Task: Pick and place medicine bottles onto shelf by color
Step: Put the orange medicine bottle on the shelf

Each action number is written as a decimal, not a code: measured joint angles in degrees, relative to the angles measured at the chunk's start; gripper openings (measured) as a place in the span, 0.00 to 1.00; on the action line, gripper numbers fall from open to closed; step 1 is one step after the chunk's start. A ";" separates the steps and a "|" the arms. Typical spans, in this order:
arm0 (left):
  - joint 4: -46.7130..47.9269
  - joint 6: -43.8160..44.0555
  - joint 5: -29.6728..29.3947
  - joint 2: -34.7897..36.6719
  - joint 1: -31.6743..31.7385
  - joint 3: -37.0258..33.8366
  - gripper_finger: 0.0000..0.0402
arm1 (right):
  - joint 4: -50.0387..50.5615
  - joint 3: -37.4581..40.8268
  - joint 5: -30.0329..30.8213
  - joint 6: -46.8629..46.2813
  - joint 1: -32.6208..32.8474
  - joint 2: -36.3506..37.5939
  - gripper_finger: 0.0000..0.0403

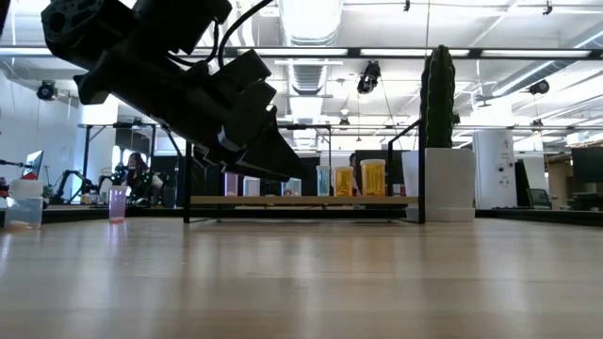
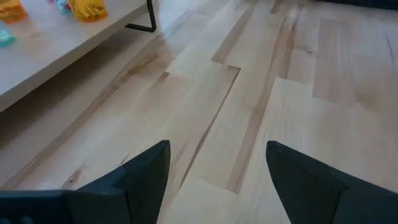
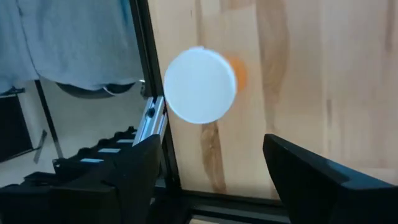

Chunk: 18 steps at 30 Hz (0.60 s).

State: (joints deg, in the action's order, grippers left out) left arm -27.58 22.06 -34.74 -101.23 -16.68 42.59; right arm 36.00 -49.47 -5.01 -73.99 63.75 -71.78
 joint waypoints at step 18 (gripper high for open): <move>-0.38 -0.04 0.55 0.00 0.23 -0.09 0.62 | 0.66 -6.63 2.08 3.61 2.38 -15.56 0.67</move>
State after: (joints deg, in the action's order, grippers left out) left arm -27.97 22.02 -34.20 -101.23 -16.45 42.50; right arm 36.65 -56.10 -2.93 -70.39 66.13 -87.34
